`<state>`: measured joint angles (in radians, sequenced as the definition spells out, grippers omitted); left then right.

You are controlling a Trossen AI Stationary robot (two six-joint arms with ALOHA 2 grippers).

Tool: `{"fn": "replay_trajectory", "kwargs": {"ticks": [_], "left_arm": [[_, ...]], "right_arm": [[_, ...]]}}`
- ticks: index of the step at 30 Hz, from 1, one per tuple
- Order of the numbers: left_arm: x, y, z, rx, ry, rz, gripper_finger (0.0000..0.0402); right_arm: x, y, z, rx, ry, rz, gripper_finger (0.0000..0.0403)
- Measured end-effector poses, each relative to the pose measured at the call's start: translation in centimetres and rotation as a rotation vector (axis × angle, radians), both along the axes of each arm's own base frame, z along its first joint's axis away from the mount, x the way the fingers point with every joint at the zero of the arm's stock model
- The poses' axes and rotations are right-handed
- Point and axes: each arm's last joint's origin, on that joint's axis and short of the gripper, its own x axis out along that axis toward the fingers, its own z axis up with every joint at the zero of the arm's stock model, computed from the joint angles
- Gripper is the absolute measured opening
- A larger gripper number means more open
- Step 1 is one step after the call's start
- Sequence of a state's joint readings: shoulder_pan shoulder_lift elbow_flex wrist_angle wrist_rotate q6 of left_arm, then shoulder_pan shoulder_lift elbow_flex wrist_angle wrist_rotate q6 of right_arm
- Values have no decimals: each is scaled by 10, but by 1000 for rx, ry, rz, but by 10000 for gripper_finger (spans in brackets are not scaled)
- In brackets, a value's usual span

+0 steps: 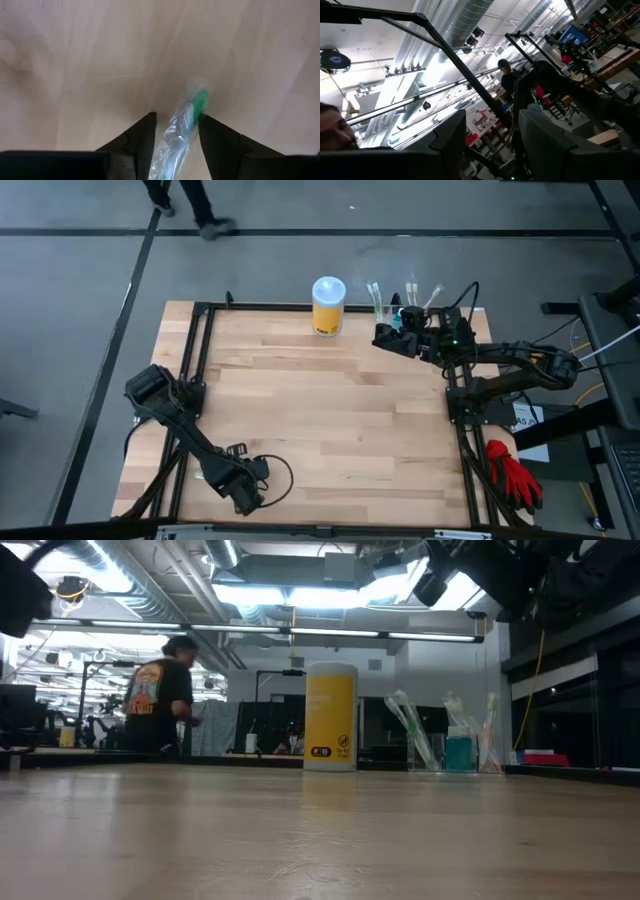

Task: Pick & Place toothbrushing station
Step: Put the green toothbrush into the transparent organizer

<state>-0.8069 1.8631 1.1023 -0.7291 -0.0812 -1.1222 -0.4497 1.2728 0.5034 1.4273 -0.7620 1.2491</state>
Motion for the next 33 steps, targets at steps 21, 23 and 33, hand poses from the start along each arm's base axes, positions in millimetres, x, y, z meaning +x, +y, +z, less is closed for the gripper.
{"fn": "replay_trajectory", "kwargs": {"ticks": [21,23,33], "left_arm": [[33,82,41,245,-189,331,17],[34,105,62,319,-275,396,17],[8,205,158,387,-1028,870,17]], "right_arm": [[2,29,10,-32,-75,63,166],[-2,32,13,-49,-99,62,164],[-18,38,30,-115,-190,45,155]]}}
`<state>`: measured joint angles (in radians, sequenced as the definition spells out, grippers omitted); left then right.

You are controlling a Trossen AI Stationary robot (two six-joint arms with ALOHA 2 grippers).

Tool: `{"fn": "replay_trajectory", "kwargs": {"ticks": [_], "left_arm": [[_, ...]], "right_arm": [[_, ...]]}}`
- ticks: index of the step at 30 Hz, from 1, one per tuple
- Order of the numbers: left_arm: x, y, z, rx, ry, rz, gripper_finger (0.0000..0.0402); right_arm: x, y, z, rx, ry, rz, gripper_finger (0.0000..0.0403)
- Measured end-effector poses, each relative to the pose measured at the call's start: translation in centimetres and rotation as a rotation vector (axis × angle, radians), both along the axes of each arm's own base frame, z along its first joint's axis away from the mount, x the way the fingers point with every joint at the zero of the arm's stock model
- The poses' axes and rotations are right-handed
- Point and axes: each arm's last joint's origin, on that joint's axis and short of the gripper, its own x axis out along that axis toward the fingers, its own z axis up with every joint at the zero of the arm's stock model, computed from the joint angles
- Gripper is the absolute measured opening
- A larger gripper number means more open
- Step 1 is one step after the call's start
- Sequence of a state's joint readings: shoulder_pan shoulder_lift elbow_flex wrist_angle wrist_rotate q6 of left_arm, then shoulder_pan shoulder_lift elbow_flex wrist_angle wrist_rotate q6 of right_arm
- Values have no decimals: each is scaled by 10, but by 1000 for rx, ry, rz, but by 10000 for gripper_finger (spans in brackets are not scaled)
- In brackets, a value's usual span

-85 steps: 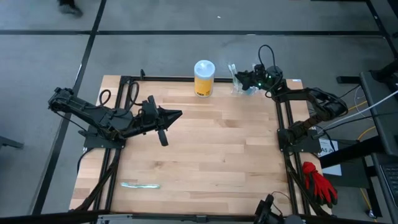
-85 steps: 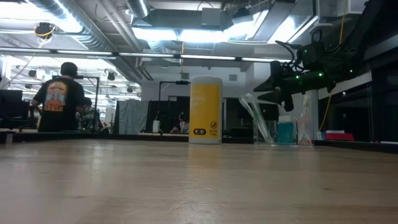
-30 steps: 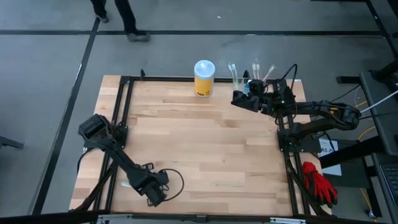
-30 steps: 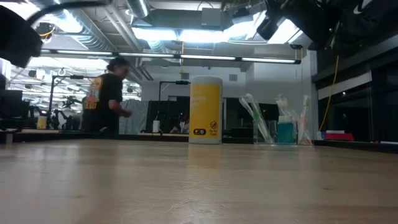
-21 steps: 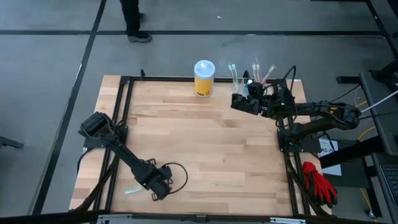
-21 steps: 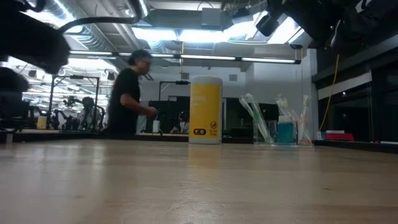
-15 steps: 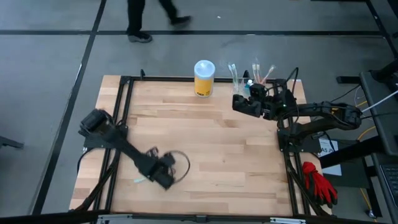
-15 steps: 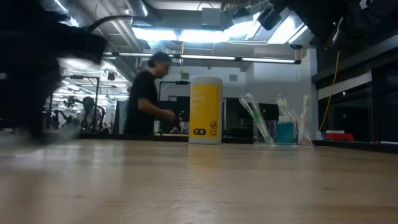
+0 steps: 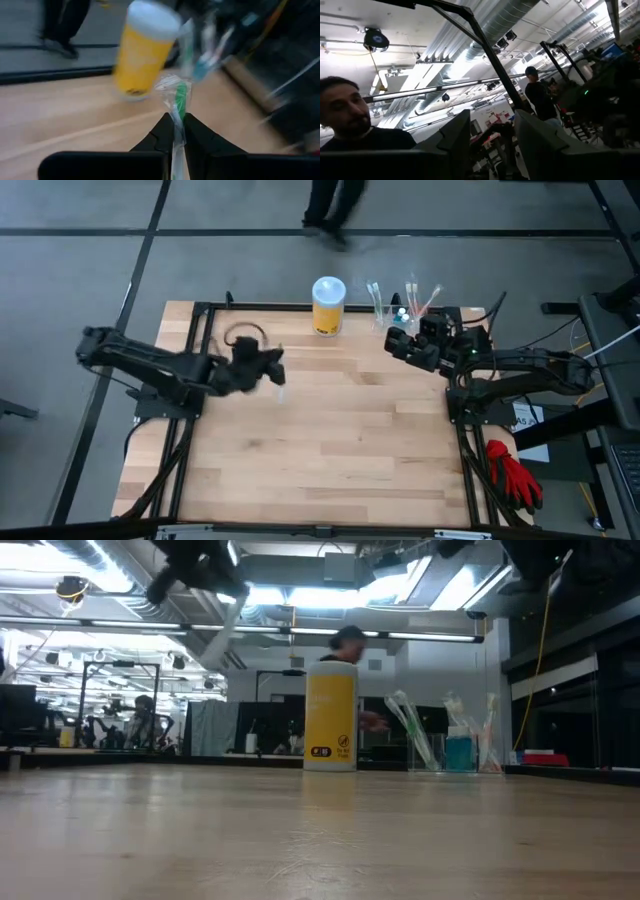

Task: Pick & Place toothbrushing station
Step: Put the green toothbrush into the transparent organizer

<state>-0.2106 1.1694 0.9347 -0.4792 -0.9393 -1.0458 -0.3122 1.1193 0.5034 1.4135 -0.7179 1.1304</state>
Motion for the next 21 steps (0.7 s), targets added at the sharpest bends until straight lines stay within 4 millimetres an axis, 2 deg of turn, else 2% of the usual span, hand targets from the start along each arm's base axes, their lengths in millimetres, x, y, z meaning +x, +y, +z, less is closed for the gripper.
{"fn": "replay_trajectory", "kwargs": {"ticks": [2,4,8,11,16,21], "left_arm": [[-6,11,1,-50,-152,-45,17],[-11,19,-6,-129,-311,-128,17],[-14,32,-35,-379,-647,-279,17],[-10,34,-55,-593,-829,-327,17],[11,33,-62,-860,-1014,-357,17],[45,38,-46,-1023,-1065,-420,17]], "right_arm": [[-3,1,2,-21,-13,-10,155],[-3,1,2,-44,-2,-21,155],[2,1,-6,-111,85,-34,155],[5,1,-12,-183,114,-39,155],[7,1,-15,-396,6,-134,155],[14,10,1,-694,-203,-223,154]]}}
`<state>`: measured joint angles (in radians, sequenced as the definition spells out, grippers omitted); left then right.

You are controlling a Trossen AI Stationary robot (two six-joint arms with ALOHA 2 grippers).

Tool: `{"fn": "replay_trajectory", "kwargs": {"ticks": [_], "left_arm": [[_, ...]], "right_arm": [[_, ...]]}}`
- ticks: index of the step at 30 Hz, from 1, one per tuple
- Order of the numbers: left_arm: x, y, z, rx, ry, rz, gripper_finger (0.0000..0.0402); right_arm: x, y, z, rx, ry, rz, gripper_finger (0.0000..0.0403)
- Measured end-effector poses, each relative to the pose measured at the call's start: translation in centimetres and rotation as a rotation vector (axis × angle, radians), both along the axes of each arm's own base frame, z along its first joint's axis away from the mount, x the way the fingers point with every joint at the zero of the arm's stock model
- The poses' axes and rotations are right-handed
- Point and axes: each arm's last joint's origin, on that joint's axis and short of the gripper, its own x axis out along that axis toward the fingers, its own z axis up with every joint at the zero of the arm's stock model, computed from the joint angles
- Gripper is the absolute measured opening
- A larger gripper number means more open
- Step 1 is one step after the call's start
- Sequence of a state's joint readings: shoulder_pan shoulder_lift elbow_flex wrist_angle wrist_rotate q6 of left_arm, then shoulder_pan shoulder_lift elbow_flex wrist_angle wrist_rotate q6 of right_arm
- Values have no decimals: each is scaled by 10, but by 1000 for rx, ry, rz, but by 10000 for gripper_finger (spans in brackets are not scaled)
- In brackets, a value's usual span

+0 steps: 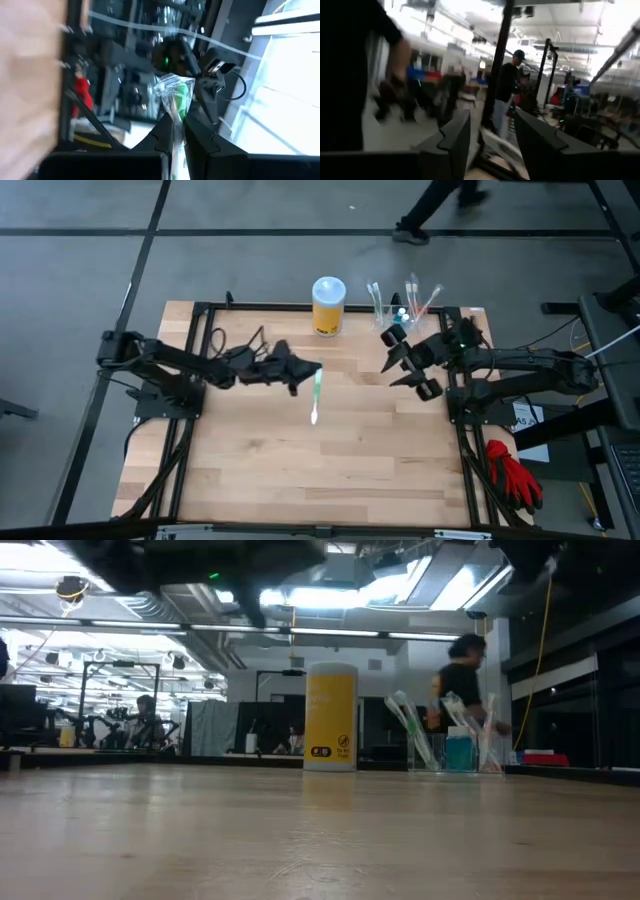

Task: Pick & Place toothbrushing station
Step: Put the green toothbrush into the transparent organizer

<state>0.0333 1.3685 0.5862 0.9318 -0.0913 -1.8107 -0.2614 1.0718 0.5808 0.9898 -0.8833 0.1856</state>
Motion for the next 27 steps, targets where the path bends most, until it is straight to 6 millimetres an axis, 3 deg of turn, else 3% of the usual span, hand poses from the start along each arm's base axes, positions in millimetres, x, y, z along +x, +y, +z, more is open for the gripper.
{"fn": "replay_trajectory", "kwargs": {"ticks": [3,8,11,16,27], "left_arm": [[23,8,16,9,-40,-83,17],[51,21,40,66,-68,-184,17],[57,26,45,90,-36,-197,17],[57,35,46,104,-15,-173,17],[57,47,41,78,8,-226,17]], "right_arm": [[13,4,10,-153,15,-64,154],[25,17,32,-512,218,-315,154],[23,26,54,-720,294,-469,154],[16,39,87,-798,211,-532,154],[35,81,81,-986,196,-459,154]]}}
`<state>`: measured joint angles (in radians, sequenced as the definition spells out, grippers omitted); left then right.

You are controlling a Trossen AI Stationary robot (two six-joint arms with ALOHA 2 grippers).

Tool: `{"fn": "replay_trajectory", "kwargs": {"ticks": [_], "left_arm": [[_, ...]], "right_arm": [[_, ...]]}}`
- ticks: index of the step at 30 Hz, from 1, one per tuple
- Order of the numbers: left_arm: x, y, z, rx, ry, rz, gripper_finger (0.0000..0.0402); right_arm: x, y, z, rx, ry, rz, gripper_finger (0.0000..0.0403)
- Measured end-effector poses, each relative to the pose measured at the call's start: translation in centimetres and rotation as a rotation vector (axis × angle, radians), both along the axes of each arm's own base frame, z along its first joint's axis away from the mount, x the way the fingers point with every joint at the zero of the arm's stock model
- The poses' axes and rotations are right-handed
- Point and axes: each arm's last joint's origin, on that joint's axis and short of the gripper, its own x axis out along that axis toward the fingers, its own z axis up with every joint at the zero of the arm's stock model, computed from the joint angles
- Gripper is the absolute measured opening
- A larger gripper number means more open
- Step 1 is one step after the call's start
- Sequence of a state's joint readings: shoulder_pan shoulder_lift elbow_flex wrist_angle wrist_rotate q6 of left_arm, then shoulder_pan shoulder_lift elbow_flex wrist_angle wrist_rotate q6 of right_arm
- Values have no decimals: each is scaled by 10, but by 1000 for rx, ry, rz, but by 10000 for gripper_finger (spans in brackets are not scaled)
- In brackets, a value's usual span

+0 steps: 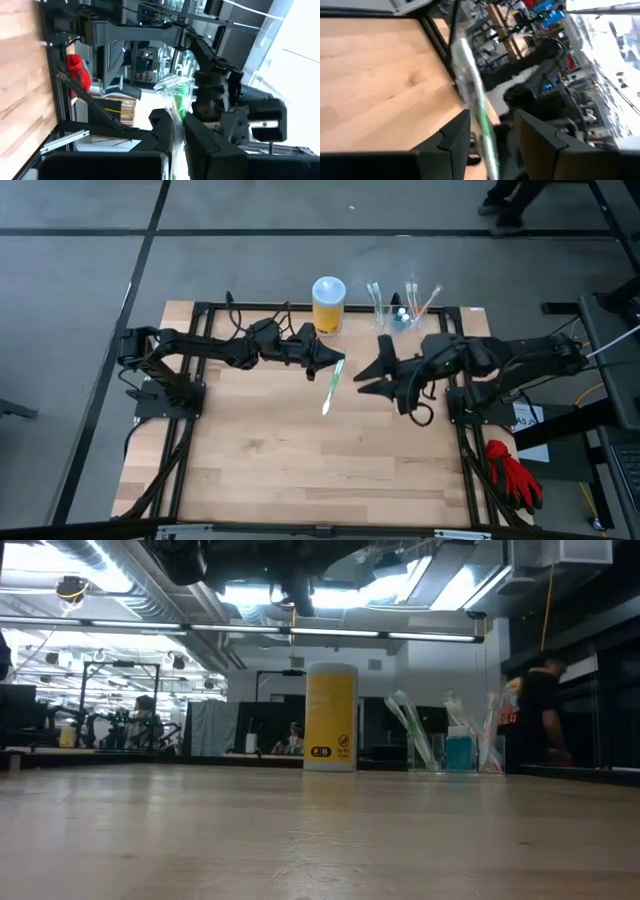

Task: Pick & Place toothbrushing station
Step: Put the green toothbrush into the transparent organizer

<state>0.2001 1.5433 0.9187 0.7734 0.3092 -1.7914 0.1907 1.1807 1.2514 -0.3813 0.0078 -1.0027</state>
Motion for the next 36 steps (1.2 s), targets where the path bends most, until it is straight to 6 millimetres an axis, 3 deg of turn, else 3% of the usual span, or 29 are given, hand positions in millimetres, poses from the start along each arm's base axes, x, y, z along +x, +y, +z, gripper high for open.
{"fn": "replay_trajectory", "kwargs": {"ticks": [13,25,36], "left_arm": [[20,0,-7,22,74,-52,17],[61,1,2,60,6,-169,17],[65,1,2,79,0,-188,17]], "right_arm": [[25,30,-17,-43,3,63,154],[28,31,-23,-2,48,29,154],[27,30,-25,34,86,-14,149]]}}
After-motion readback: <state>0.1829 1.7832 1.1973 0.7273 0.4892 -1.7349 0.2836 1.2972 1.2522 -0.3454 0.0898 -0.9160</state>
